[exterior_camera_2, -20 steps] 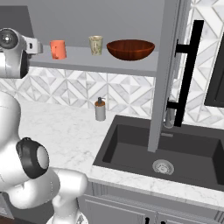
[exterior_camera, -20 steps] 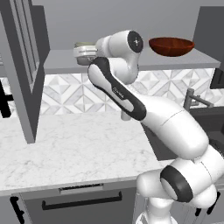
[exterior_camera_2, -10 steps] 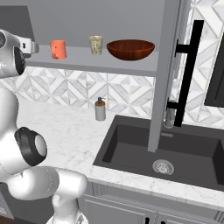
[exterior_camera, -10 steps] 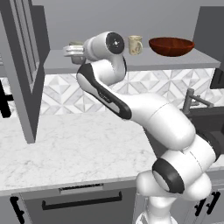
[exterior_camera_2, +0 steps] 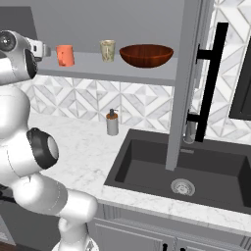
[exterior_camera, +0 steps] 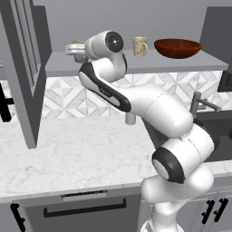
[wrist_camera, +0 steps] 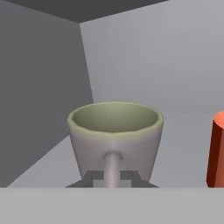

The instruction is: Gather all objects into one cabinet and sort the glasses and bowls to opposite sides.

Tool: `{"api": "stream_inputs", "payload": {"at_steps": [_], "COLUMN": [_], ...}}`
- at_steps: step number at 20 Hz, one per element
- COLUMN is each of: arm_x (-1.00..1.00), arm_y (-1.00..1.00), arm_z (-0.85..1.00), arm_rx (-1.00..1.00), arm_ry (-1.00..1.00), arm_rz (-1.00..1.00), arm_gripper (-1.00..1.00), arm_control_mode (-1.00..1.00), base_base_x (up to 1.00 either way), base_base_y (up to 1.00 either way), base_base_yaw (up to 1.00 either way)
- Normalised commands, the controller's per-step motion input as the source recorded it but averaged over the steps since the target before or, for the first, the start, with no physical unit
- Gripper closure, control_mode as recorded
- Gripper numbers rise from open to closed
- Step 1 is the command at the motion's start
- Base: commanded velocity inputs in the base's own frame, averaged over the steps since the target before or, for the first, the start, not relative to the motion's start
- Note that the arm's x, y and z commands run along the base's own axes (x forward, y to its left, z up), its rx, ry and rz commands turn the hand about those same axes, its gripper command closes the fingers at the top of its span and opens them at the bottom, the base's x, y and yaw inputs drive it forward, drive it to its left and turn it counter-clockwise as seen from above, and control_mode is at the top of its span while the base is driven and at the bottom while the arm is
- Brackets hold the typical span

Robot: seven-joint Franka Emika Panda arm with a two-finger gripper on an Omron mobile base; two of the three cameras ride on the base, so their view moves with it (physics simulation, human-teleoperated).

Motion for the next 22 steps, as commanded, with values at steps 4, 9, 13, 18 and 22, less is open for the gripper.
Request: {"api": "stream_inputs", "payload": {"at_steps": [4, 9, 13, 18, 22], "arm_x": [0.26, 0.48, 0.14, 0.45, 0.44], "arm_y": [0.0, 0.0, 0.0, 0.0, 0.0], "arm_z": [-0.03, -0.25, -0.08, -0.03, -0.03], "arm_rx": [-0.01, -0.07, -0.01, -0.03, -0.03], "arm_ry": [0.0, -0.02, 0.0, -0.01, -0.01], "arm_rz": [0.0, -0.02, 0.0, -0.02, -0.03], "arm_gripper": [1.0, 1.0, 1.0, 1.0, 1.0], "arm_control_mode": [-1.0, -1.0, -1.0, -1.0, -1.0], "base_base_x": [0.0, 0.0, 0.0, 0.0, 0.0], "base_base_y": [0.0, 0.0, 0.0, 0.0, 0.0], "base_base_yaw": [0.0, 0.0, 0.0, 0.0, 0.0]}}
